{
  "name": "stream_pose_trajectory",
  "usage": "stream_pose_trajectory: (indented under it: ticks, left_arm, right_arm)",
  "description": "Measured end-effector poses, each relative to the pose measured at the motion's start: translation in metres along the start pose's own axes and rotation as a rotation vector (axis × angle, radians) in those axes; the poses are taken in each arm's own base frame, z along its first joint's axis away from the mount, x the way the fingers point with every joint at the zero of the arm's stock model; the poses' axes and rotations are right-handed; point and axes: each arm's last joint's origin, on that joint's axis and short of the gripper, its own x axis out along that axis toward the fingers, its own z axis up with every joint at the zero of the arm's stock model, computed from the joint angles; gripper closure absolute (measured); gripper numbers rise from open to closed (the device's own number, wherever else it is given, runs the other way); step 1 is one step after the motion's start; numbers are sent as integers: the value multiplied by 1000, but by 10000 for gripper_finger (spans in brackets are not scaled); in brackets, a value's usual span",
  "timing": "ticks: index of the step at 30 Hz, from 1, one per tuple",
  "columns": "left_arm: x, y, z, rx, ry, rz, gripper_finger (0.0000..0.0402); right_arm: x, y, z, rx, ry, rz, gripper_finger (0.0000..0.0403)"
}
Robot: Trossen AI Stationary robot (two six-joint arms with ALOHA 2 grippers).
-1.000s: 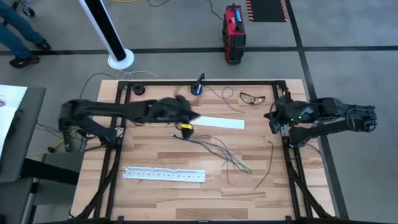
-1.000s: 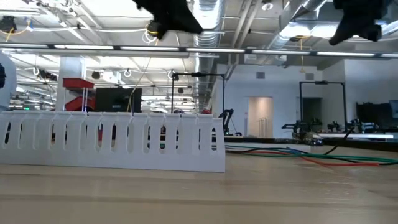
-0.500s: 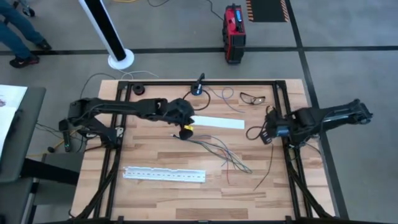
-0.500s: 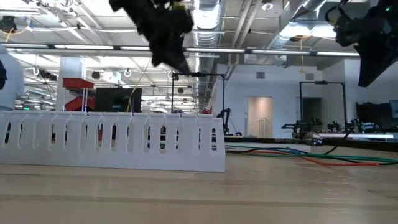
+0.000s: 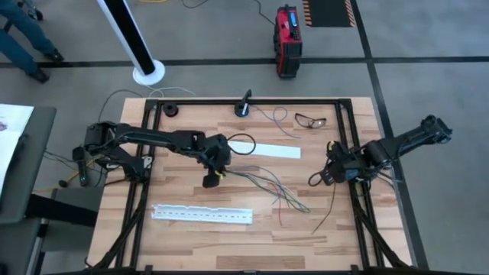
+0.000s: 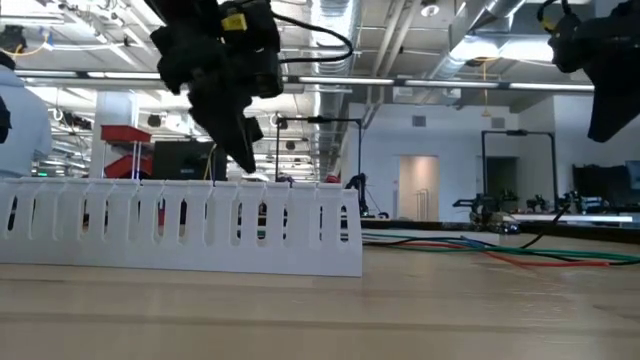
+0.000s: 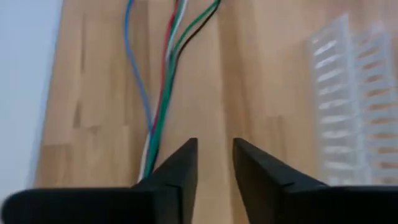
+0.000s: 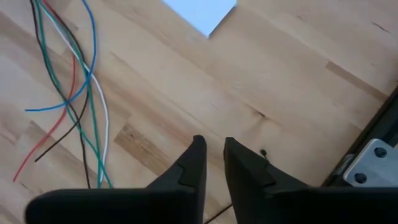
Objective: Ziptie cables
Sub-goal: Move the black zip tie to the center of the table
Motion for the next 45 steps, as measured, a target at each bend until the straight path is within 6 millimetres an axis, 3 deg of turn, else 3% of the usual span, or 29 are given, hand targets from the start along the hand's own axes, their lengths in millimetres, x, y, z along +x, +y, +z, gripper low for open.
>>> stream_pose_trajectory:
  ticks: [8, 13, 17, 20, 27, 35, 45]
  left_arm:
    - [5, 9, 0, 114, 7, 122, 256]
    - [32, 15, -6, 114, 104, 118, 258]
    - [47, 17, -11, 38, 159, 97, 259]
    - [48, 17, -11, -12, 159, 98, 259]
    - [48, 18, -11, 13, 158, 97, 260]
    - [48, 18, -11, 14, 166, 114, 260]
    - [48, 18, -12, 11, 169, 116, 260]
  right_arm:
    - [0, 0, 0, -1, -6, -2, 335]
    - [0, -1, 0, 9, 5, -5, 335]
    - [0, -13, -8, 81, 157, -156, 346]
    - [0, -15, -16, 54, 285, -250, 386]
    - [19, -2, -31, 16, 424, -286, 402]
    - [37, 18, -45, -40, 435, -379, 402]
    - [47, 33, -56, 44, 394, -416, 403]
